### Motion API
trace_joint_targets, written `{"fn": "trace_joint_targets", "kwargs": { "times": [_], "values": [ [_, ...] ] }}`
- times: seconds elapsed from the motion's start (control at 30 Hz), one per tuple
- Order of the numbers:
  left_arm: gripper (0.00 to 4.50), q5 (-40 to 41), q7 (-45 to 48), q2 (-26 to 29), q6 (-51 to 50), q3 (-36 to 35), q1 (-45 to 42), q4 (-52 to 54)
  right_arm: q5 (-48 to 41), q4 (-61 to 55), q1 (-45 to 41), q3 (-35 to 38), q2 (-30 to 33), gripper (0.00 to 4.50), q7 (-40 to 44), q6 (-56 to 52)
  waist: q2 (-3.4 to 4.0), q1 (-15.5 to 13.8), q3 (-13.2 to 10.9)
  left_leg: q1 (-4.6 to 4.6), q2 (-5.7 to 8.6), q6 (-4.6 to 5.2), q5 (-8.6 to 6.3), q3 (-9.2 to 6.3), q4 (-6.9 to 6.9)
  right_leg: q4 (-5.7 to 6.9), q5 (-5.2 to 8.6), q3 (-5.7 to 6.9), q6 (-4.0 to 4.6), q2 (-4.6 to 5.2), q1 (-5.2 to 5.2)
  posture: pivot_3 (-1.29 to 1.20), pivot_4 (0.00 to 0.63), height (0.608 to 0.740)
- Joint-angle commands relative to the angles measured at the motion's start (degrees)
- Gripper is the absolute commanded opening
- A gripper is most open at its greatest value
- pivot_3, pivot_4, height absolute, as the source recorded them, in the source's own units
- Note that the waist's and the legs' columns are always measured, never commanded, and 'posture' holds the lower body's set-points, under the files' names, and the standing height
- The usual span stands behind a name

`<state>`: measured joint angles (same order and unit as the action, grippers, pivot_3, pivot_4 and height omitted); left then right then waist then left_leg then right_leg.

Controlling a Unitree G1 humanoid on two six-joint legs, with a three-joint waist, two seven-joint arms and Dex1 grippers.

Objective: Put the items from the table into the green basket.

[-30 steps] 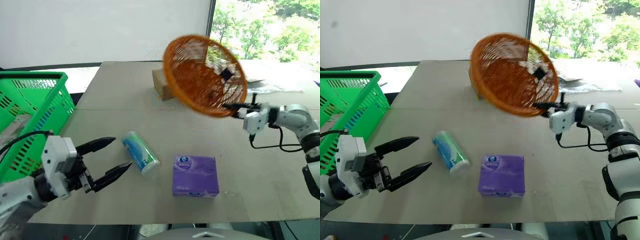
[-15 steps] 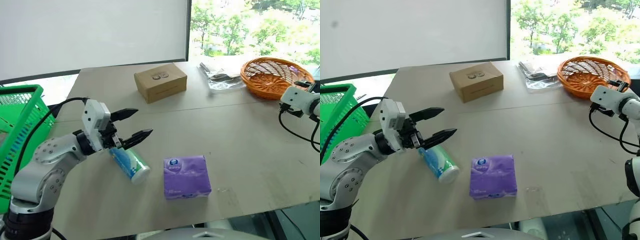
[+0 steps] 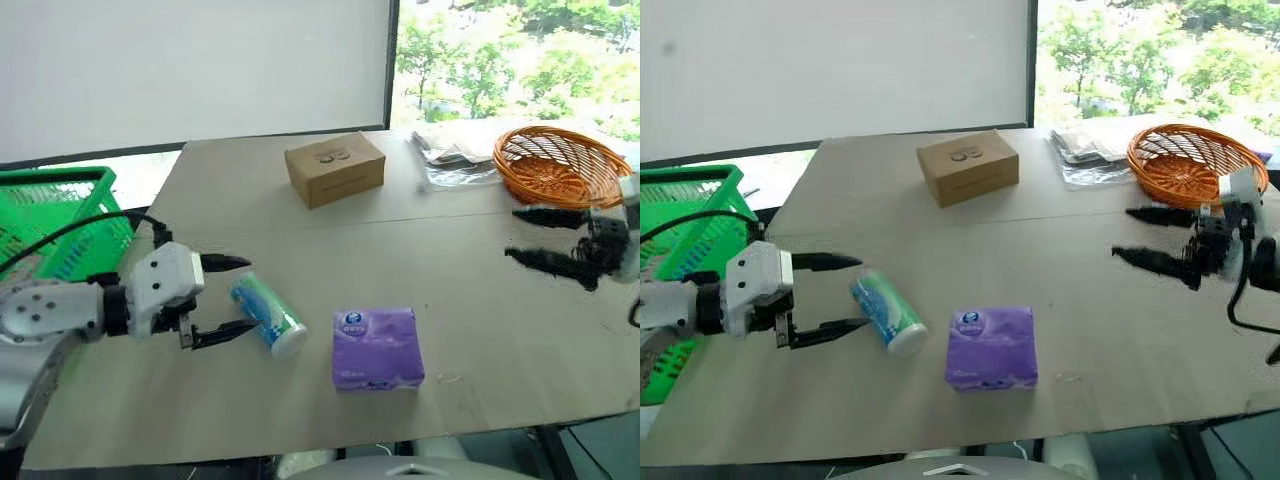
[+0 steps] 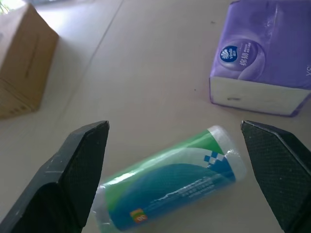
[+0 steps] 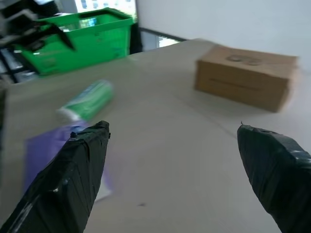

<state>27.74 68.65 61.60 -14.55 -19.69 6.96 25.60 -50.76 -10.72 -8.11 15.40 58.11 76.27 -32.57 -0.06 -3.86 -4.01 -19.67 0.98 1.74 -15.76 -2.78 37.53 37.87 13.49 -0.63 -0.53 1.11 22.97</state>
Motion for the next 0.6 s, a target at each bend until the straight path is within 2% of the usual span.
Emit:
{"fn": "trace_joint_targets", "kwargs": {
  "times": [0.03,0.23,0.37,0.6],
  "values": [
    [4.50,-6.3,7.1,2.8,9.7,5.6,-2.4,-6.1,0.9,-2.8,1.8,0.0,1.3,4.47,4.4,0.5,-0.14,0.1,0.1,0.02,-0.06,0.00,0.00,0.11,0.00,-0.03,0.00,-0.05,0.00,-0.04,-0.02,0.13,0.000,0.740],
    [4.50,-16.4,12.4,5.1,24.3,14.4,-10.3,-18.3,2.8,-2.0,-1.7,-0.7,-0.2,4.47,5.4,2.1,-0.23,0.7,0.0,-0.05,-0.14,0.00,-0.01,0.81,0.00,-0.06,-0.10,-0.39,-0.15,-0.05,0.20,0.11,0.003,0.740],
    [4.50,-19.1,13.4,2.5,29.3,19.9,-16.4,-23.6,2.4,-4.0,-2.4,-0.7,-0.9,4.47,6.1,2.5,-0.27,0.7,0.0,-0.19,-0.14,0.02,-0.03,0.85,-0.02,-0.10,-0.25,-0.38,-0.39,-0.08,0.37,0.10,0.002,0.740],
    [4.50,-25.7,11.8,-2.8,36.0,27.9,-20.7,-29.0,0.7,-5.8,-4.1,-0.7,-2.5,4.47,5.2,1.1,-0.35,0.8,0.1,-0.35,-0.15,0.11,-0.08,0.89,-0.02,-0.11,-0.29,-0.52,-0.40,-0.07,0.55,0.09,0.000,0.740]
  ]
}}
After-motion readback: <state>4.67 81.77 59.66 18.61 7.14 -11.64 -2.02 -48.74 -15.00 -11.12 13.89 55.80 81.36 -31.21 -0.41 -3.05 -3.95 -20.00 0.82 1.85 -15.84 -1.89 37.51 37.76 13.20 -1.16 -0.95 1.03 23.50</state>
